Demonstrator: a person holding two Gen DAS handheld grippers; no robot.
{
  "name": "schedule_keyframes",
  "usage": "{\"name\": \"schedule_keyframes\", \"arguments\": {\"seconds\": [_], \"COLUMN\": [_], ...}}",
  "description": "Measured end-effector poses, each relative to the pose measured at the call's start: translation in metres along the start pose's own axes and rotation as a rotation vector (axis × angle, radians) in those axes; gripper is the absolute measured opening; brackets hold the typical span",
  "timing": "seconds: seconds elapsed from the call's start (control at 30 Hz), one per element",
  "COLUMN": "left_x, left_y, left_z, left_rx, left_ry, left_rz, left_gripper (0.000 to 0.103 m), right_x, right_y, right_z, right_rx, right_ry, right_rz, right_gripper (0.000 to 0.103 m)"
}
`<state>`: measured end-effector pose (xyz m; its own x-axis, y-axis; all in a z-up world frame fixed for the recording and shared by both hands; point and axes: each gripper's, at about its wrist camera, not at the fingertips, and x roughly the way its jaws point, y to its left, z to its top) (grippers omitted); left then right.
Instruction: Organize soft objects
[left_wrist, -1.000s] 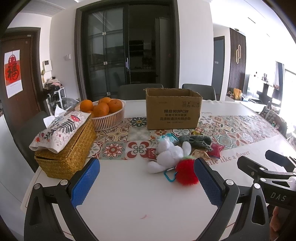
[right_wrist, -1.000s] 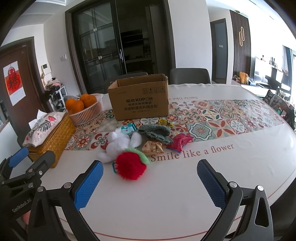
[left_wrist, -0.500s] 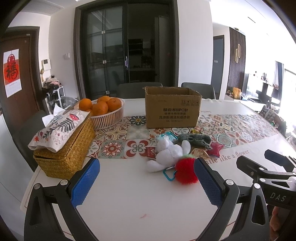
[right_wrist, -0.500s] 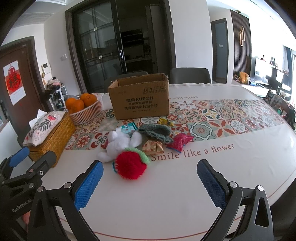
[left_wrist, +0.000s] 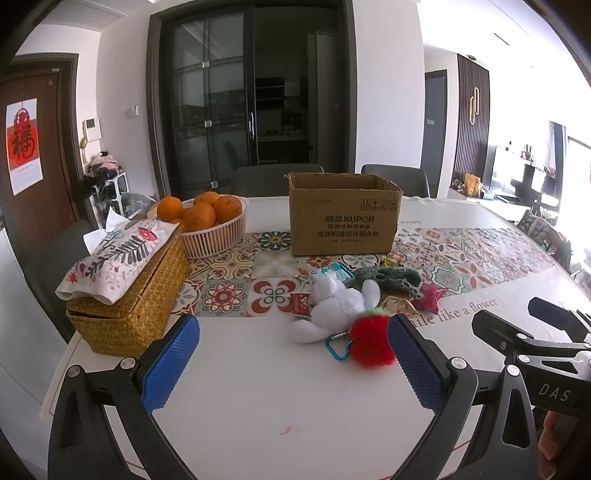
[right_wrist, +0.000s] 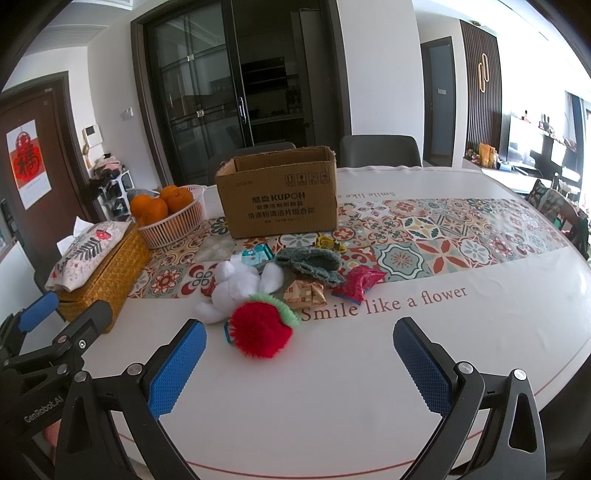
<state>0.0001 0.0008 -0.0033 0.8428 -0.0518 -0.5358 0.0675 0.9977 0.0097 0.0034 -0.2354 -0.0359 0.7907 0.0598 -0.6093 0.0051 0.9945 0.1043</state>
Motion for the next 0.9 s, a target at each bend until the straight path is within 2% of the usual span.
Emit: {"name": "schedule_keyframes", "arguments": {"seconds": [0.77,0.9], "left_x": [0.001,0.003], "left_y": [-0.001,-0.002], "left_z": [-0.001,-0.002], "left_rx": [0.004,0.004], "left_ry": [0.003,0.007], "left_rz": [-0.001,0.000], "left_gripper": [0.103,0.103], "right_x": [0.001,0.011], "right_y": [0.001,-0.002], "right_z": [-0.001,-0.010], "right_rx": [0.002,0.006], "right_ry": [0.006,0.017], "right_rz": [0.002,0.002], "right_gripper": [0.103,0.103]}}
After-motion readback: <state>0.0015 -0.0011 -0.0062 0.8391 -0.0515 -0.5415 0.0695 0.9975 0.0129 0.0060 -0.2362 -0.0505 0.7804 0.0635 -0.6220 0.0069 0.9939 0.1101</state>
